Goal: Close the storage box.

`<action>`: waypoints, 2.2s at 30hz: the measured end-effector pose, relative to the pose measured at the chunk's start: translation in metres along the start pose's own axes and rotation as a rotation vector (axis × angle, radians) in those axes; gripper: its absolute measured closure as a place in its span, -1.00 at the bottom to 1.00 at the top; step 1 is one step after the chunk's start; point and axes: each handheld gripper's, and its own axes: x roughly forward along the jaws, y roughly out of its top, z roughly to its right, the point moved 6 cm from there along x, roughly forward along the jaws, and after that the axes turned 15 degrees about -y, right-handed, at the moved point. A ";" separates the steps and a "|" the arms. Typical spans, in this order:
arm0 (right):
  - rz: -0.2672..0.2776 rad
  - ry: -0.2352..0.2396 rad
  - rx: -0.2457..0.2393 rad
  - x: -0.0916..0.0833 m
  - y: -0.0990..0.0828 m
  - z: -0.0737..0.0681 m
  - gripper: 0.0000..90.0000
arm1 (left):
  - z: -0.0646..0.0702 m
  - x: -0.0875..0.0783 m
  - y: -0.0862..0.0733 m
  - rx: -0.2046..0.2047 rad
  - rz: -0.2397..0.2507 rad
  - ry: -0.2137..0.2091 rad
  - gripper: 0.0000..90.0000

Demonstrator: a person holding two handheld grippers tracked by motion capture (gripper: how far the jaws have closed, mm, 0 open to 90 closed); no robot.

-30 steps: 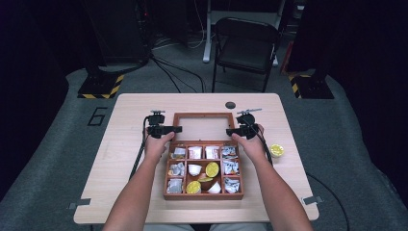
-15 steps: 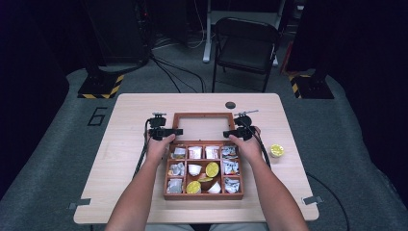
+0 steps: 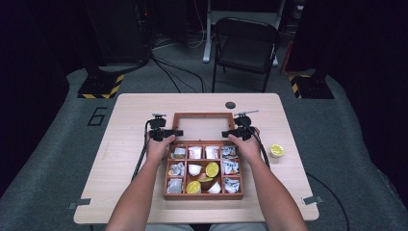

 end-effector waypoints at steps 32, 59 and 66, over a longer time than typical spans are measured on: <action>-0.029 0.065 0.078 0.006 0.000 0.006 -0.33 | -0.003 0.000 0.002 -0.021 0.016 -0.005 -0.13; -0.029 0.055 0.083 0.005 0.002 0.009 -0.21 | -0.002 -0.002 0.004 -0.069 0.040 -0.038 -0.13; -0.048 0.094 0.117 0.007 0.000 0.011 -0.23 | -0.005 -0.001 0.003 -0.081 0.036 -0.053 -0.14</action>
